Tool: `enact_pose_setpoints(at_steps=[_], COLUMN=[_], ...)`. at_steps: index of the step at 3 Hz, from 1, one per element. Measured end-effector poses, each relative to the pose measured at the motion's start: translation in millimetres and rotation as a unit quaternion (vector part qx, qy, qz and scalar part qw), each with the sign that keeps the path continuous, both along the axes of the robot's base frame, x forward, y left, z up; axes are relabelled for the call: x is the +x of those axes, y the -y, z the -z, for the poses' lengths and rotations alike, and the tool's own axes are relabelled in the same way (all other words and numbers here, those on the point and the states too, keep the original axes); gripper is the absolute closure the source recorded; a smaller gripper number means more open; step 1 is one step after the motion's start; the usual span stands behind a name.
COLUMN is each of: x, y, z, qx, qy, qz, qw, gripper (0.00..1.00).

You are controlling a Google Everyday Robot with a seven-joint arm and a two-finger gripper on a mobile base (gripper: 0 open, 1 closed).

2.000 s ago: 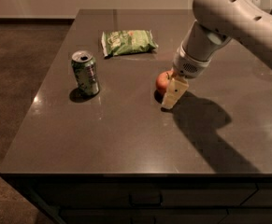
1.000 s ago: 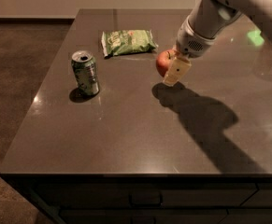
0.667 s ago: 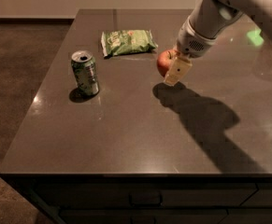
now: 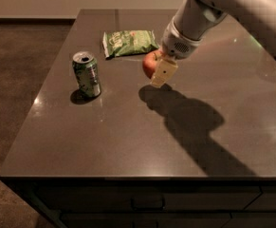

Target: Move apple near green can

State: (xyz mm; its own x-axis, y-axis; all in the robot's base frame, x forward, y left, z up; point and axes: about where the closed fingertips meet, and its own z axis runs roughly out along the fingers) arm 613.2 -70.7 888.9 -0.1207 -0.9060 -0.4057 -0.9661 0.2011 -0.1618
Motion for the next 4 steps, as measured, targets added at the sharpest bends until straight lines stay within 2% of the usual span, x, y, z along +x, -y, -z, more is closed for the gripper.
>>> enact_pose_setpoints(at_steps=[2,4], x=[15.5,9.7], y=[-40.4,-77.3], z=[15.6,39.9], qx=[0.008,0.013], qy=[-0.003,-0.021], qz=[-0.018,-0.054], qw=[0.9998,0.9982], gripper=[1.0,1.0])
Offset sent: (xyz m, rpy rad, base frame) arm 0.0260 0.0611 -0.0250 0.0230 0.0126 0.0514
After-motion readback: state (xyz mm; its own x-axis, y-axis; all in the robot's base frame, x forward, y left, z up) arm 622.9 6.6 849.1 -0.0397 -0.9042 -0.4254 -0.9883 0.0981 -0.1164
